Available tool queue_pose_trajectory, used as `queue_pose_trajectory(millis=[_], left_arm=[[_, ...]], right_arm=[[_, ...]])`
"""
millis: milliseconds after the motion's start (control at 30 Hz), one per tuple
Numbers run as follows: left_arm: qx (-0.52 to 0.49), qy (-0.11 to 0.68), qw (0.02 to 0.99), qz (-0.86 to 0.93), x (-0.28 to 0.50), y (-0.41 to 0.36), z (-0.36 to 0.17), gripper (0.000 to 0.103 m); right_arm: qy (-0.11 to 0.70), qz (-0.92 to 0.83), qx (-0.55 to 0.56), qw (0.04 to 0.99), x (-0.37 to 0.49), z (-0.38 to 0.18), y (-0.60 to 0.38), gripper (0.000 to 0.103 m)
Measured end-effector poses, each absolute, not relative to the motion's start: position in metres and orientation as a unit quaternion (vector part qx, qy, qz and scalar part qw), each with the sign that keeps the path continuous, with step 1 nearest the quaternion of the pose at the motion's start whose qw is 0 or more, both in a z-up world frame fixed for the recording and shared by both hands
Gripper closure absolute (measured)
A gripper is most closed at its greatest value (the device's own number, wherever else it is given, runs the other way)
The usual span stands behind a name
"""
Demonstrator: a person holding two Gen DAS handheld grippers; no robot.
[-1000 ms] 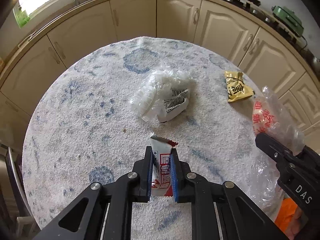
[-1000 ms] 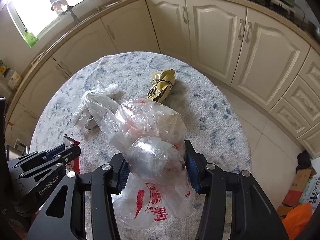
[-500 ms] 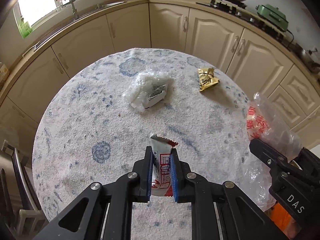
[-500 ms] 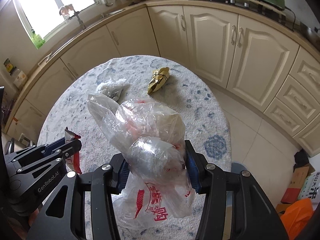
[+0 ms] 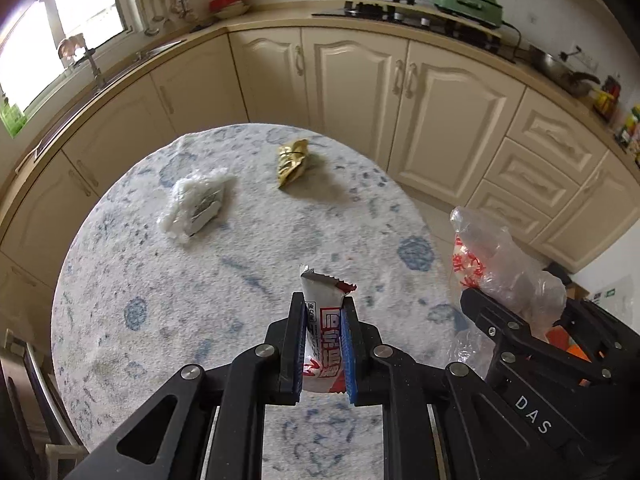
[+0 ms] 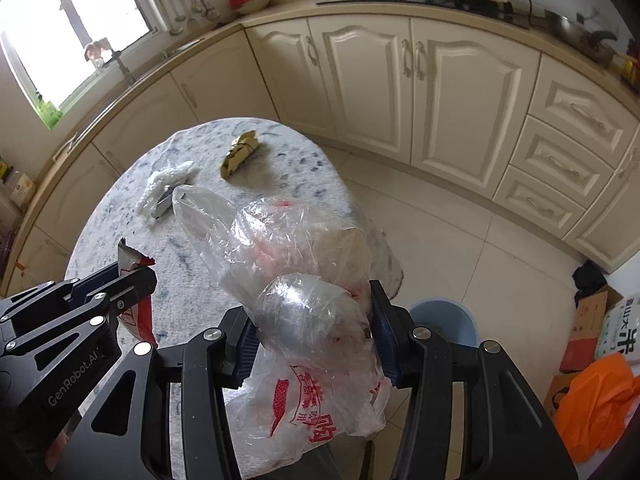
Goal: Collect trash
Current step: 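Lift and carry the carton and clear bag toward the blue bucket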
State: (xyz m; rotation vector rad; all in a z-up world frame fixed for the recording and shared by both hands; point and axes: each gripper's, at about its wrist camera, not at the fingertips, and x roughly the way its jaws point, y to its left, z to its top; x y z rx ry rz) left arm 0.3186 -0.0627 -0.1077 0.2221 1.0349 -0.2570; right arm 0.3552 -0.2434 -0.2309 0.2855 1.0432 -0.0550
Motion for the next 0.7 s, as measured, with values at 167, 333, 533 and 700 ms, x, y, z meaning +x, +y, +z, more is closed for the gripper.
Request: queue_pose_trajectory(millis=[167, 333, 533, 700], left_arm=[[0.125, 0.496, 0.844, -0.16, 0.307, -0.11, -0.112, 0.091], [0.146, 0.502, 0.829, -0.197, 0.297, -0.157, -0.12, 0.091], [0.168, 0.514, 0.809, -0.231, 0.293, -0.207, -0.137, 0.091], [0.184, 0.521, 0.797, -0.246, 0.291, -0.241, -0.151, 0.091]], right_arm=[[0.497, -0.068, 0.15, 0.852, 0.331, -0.234, -0.287, 0.053], [0.5, -0.111, 0.166, 0.843, 0.308, -0.238, -0.329, 0.053], [0.503, -0.162, 0.191, 0.827, 0.28, -0.245, -0.378, 0.053], [0.503, -0.192, 0.208, 0.817, 0.261, -0.25, -0.408, 0.053]])
